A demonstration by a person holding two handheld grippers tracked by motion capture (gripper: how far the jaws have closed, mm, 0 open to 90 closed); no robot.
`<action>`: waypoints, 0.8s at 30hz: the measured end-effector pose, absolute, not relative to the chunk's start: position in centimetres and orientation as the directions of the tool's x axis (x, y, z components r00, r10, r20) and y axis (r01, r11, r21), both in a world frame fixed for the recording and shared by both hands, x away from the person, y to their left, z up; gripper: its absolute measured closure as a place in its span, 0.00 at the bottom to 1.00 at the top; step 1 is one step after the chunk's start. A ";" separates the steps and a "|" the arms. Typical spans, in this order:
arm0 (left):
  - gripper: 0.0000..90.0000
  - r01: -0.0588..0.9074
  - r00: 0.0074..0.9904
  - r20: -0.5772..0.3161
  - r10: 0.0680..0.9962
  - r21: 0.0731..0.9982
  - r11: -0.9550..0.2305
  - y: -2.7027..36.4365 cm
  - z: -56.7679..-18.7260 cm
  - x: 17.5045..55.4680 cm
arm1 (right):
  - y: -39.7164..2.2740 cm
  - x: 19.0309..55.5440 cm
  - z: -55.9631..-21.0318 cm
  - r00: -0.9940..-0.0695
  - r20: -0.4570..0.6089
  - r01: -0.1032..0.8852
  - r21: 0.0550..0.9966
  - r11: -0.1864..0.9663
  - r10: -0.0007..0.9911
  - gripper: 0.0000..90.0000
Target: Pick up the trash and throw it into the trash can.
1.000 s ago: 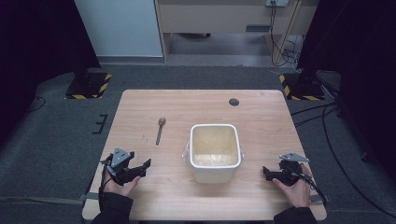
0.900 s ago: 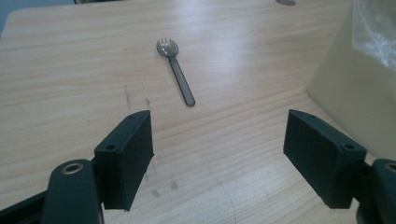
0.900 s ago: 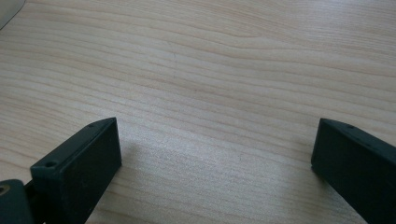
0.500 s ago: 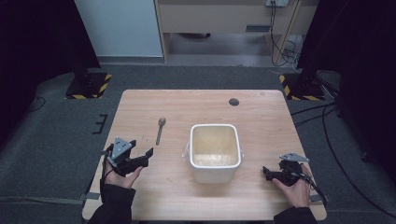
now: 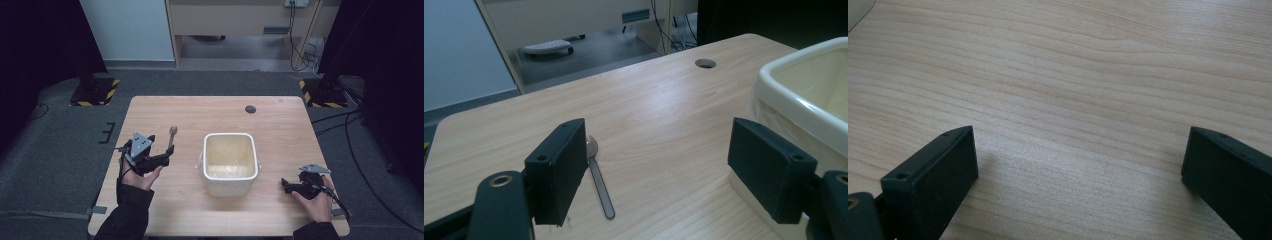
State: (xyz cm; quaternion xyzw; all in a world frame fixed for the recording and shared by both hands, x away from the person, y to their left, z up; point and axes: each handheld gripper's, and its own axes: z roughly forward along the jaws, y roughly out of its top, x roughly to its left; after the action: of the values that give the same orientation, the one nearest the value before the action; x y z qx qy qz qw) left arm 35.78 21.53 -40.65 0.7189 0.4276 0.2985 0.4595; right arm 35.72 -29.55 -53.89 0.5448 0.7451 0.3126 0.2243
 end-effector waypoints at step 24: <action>0.29 0.359 0.403 0.045 0.914 0.911 -0.203 20.6 -42.0 40.8 | -29.6 35.7 -53.9 -0.306 0.007 0.672 0.710 0.211 0.952 0.02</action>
State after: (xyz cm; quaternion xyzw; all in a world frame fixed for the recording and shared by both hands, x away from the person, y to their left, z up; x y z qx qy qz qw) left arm 40.82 20.59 -42.01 0.7101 0.4483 0.3120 0.4444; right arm 35.72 -29.55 -53.89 0.5448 0.7452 0.3126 0.2241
